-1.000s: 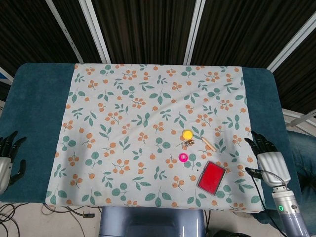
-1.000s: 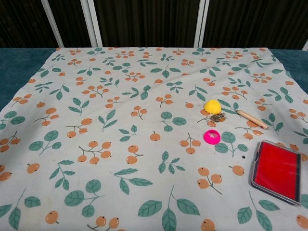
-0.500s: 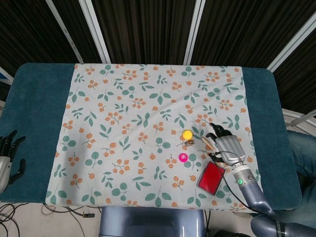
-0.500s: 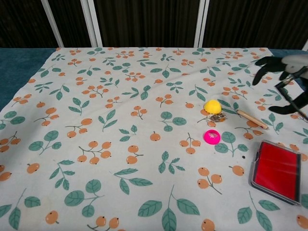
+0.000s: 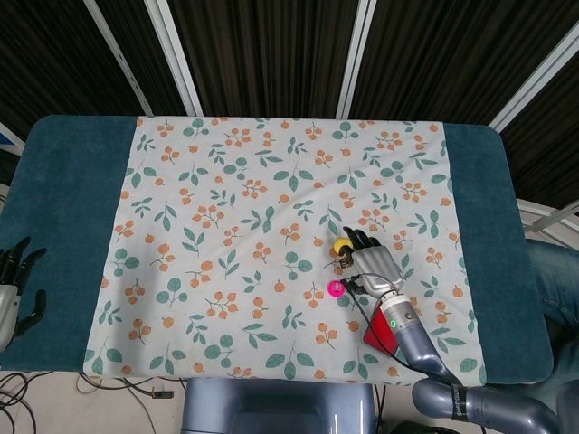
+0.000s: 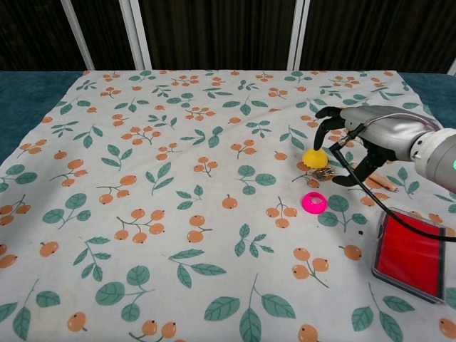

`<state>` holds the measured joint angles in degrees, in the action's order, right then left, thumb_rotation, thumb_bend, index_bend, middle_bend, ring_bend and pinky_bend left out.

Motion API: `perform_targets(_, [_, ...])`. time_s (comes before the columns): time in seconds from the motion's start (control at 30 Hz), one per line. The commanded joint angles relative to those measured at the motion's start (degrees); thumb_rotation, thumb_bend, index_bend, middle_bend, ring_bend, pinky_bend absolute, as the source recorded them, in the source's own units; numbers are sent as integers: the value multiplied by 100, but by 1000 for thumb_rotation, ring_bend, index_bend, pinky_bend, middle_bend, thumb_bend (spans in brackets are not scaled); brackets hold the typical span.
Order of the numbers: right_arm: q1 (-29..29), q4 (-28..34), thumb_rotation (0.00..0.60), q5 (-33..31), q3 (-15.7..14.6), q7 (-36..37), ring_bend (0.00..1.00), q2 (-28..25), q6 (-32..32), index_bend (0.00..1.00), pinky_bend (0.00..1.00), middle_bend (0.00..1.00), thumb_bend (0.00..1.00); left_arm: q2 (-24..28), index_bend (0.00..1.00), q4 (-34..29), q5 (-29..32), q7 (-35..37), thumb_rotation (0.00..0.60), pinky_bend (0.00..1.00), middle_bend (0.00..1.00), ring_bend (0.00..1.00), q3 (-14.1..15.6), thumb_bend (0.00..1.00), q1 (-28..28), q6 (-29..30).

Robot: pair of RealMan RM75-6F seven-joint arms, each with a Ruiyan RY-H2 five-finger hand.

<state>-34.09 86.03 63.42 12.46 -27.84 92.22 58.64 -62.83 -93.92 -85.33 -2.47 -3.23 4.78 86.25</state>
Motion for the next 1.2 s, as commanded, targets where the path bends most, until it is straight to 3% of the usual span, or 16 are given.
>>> perform_targets(0.03, [-57,-130,600,-67,-12,-2,106,98,-27,369,226,78,320,2,140,-5,4,-10,600,59,0,59,-3,537,2,0])
perform_targets(0.57, [-285,-1027,600,-68,-118,-4,107,541,-38,389,226,78,348,0,139,24,75,-40,600,59,0,59,-27,537,0,-7])
perform_targets(1.2, [-464,-1479,600,-164,-119,-52,107,743,-189,414,226,78,355,9,140,-3,104,-55,600,59,0,59,-40,537,5,-14])
